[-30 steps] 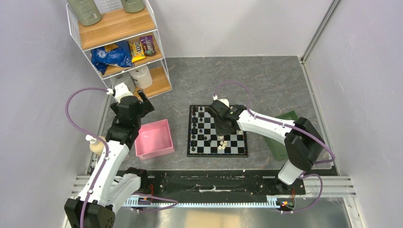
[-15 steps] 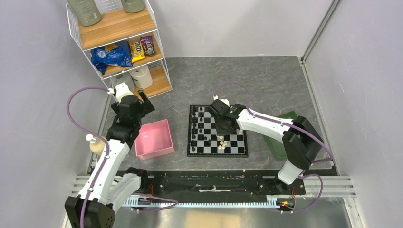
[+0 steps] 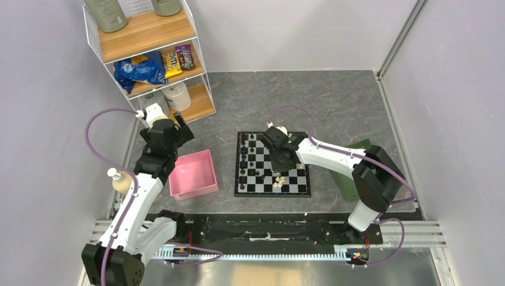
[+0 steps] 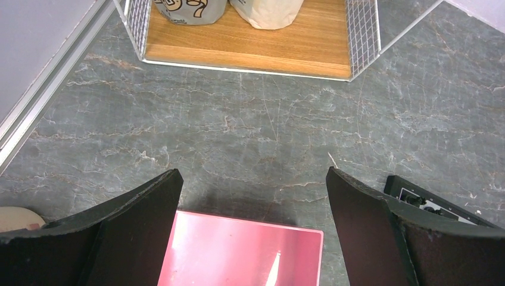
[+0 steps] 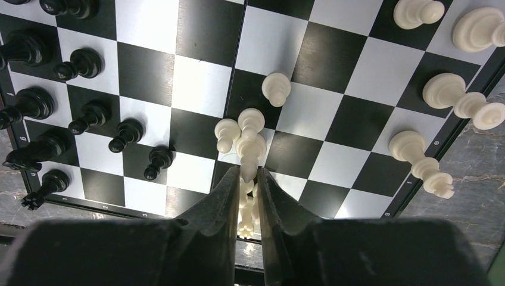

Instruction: Set up the chess pieces on the board

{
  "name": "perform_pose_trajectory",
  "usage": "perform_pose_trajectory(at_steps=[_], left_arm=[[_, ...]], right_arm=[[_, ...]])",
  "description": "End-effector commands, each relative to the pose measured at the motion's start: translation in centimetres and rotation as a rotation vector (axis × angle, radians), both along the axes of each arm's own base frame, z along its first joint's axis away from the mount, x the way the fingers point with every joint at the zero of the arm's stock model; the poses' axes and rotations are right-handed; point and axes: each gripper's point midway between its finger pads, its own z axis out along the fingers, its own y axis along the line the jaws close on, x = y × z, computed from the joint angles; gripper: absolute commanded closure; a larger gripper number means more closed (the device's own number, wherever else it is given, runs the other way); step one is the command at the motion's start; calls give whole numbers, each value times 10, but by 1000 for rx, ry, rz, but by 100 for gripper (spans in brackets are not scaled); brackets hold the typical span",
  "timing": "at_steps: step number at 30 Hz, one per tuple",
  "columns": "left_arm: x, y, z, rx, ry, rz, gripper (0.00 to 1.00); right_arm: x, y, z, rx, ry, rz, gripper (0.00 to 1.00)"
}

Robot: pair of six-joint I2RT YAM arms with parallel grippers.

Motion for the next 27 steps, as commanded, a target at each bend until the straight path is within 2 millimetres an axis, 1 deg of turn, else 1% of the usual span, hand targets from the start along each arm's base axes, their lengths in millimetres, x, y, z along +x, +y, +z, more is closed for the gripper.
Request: perform_pose_trajectory(at_steps=[1,2,4,5,10,13,17,23,26,27], left_arm=[[5,2,6,20,-21,-1,0],[6,2,7,17,-27,0,0],[6,1,7,14,-26,-3,0],[6,1,7,14,-25,-3,0],[5,1,5,14,-23,-2,0],[5,1,4,14,-21,-1,0],[5,1,3,14,-19,-1,0],[6,1,0,13,-13,-2,0],[6,1,-1,14,-10,-2,0],[5,1,-1,16,-10,-1,0]], right_arm=[[6,1,5,21,-33,-7,77],[6,2,6,23,-37,-7,76],[7,1,7,20,-42,-7,66],[8,1,8,21,-45,-8,64],[13,1,10,17,-58,-10,63],[14,-1,9,12,-57,-12,70],[16,-2,9,12,-65,-10,72],[17,1,9,28,-61,-6,72],[16,3,8,36,-53,-1,77],[16,2,8,35,-54,-2,82]])
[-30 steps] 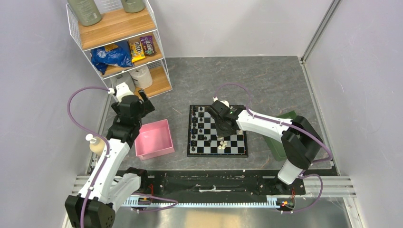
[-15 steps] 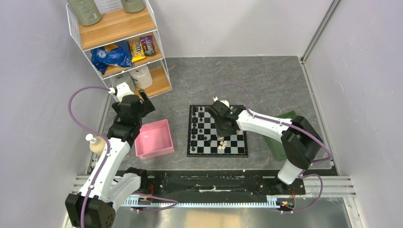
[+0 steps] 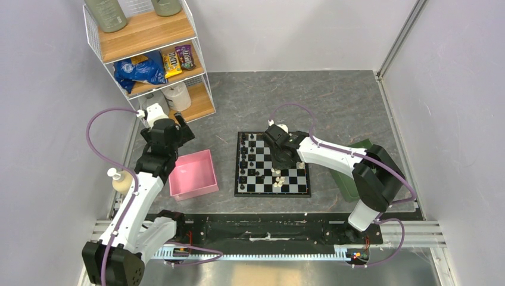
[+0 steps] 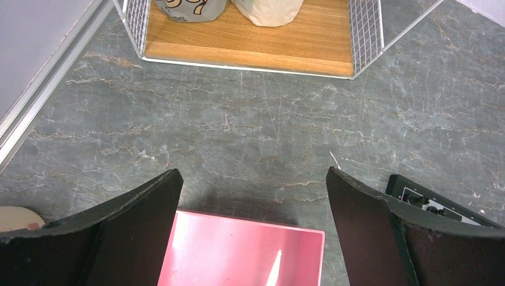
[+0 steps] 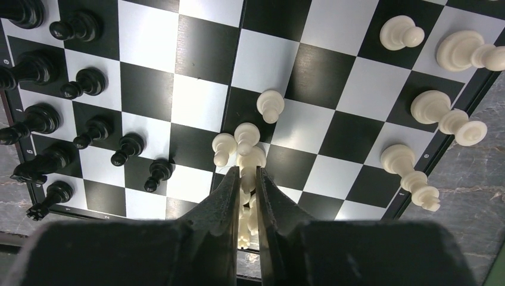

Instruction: Set up the chess pieces on the board

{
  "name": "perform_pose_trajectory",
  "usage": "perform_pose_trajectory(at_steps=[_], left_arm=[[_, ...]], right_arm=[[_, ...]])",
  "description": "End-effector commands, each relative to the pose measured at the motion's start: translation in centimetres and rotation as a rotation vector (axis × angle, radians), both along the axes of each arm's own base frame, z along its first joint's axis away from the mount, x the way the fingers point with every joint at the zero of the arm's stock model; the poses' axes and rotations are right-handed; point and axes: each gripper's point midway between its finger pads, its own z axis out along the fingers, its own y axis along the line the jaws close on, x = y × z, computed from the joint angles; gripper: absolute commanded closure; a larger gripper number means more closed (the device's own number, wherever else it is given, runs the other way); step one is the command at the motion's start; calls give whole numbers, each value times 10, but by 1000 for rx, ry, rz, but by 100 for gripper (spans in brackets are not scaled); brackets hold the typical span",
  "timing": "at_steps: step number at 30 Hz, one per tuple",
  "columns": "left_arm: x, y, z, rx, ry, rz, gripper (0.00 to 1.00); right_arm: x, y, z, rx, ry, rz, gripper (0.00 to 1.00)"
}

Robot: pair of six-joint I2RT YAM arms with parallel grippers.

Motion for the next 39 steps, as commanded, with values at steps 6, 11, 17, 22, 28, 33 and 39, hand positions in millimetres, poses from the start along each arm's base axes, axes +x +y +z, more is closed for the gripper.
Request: perform_pose_trajectory(at_steps=[6,11,17,22,28,33,39], left_arm=[[4,3,3,18,-21,2,0],[4,1,1,13,-19,-1,0],[5,0,0,6,-19,-7,0],[5,0,-1,7,-20,-5,0],[6,-1,-2,3,-17,-9,0],[6,-2,-4,0,-13,-14,0],[6,-2,-3,3,-15,-11,0]], right_arm=[[3,-2,23,39,-59,-4,98],[2,-17,53,60,-128,-37,98],[-7,-38,70,87,-157,-91,98],[-24,-55,53,78,-101,-121,98],[-28,-75,28,45,-62,-180,97],[-15,-84,19,36,-87,-205,97],[-4,-88,15,51,-86,-228,96]])
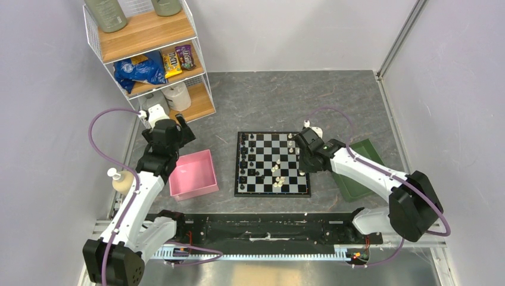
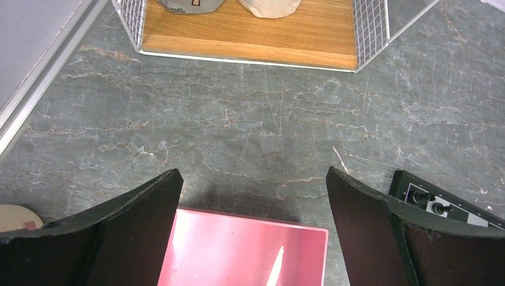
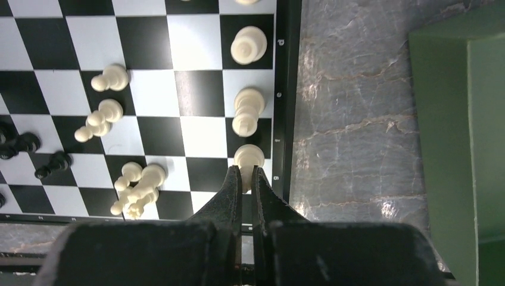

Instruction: Set up the chess pieces on the board

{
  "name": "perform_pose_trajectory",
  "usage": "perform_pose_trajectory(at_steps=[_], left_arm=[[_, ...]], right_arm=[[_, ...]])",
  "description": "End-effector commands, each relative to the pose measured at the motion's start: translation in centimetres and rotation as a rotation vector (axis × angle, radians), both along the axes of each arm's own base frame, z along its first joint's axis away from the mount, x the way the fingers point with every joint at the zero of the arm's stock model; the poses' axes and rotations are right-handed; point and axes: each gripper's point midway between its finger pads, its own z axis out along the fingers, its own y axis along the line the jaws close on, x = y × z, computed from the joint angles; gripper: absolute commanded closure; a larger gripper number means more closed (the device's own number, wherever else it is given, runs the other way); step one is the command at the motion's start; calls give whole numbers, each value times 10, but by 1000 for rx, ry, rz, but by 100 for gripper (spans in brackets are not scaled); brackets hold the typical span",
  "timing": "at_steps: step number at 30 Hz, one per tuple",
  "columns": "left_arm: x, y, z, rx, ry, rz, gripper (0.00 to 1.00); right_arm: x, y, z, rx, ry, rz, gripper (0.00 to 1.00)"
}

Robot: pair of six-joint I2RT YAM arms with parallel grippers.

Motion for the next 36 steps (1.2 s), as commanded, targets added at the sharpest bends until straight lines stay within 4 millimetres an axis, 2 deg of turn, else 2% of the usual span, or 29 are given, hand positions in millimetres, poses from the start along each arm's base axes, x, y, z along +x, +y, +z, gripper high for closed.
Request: perform_pose_trajectory(at_steps=[1,12,17,24,33,36], left_arm=[[5,0,6,3,-37,-5,0],[7,-1,7,0,-37,-5,0],[8,-1,7,1,-35,-8,0],[10,-3,6,-2,-34,-13,0],[11,-5,5,-10,-32,-20,0],[10,-4,4,-7,-30,-19,0]], right_arm=[[15,4,1,27,-41,-5,96],[14,3,-14,12,-5,1,95],[15,1,-14,6,-9,-2,92],[14,-1,-7,1,-20,1,78],[10,5,22,63,-44,28,61],[4,7,31,82,-41,44,60]])
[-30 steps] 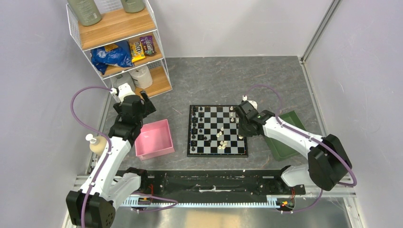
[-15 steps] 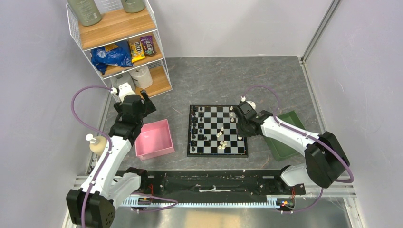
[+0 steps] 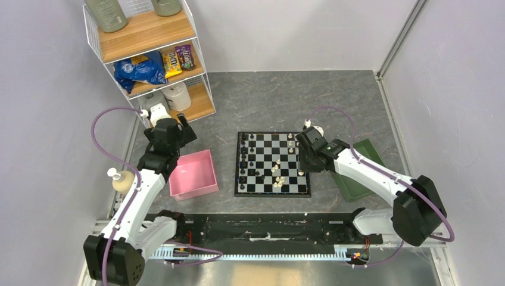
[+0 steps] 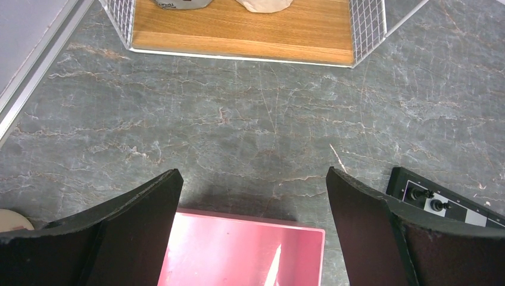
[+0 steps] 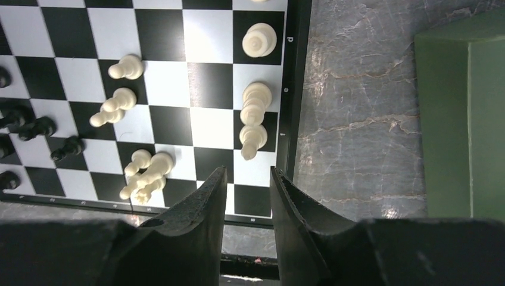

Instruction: Set up the chess pieces on the board

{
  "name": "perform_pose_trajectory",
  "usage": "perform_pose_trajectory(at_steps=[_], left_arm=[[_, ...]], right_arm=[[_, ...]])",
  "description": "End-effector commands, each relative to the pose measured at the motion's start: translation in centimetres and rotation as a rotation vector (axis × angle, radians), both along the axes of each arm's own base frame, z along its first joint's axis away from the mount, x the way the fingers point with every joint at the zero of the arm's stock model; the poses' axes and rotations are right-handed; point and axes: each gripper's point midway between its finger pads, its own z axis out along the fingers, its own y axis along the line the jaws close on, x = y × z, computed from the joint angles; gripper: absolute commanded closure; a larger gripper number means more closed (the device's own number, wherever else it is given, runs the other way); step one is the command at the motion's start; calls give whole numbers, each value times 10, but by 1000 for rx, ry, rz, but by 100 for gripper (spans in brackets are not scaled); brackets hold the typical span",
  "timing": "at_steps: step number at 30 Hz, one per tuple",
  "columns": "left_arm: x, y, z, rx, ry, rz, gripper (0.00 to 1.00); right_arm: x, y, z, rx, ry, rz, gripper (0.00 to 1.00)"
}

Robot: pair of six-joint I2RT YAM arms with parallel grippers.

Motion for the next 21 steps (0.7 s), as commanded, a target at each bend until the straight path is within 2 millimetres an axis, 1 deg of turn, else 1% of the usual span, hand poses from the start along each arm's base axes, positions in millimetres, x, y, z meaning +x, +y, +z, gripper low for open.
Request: perform_pose_trajectory(at_steps=[1,6,14,17,21], left_arm=[[5,0,9,1,-43,-1,0],[5,0,8,-4,-45,-1,0],[2,2,11,4,-51,6,0],[1,4,12,8,-52,12,0],[1,5,11,14,-50,14,0]], right_arm=[[-1,9,30,63,-39,29,59],[-4,22,36,84,-60,71,59],[-5,65,41,98,-70,164,58],[-5,76,36,94,-54,189,57],[-9,80,19,59,-2,202,56]])
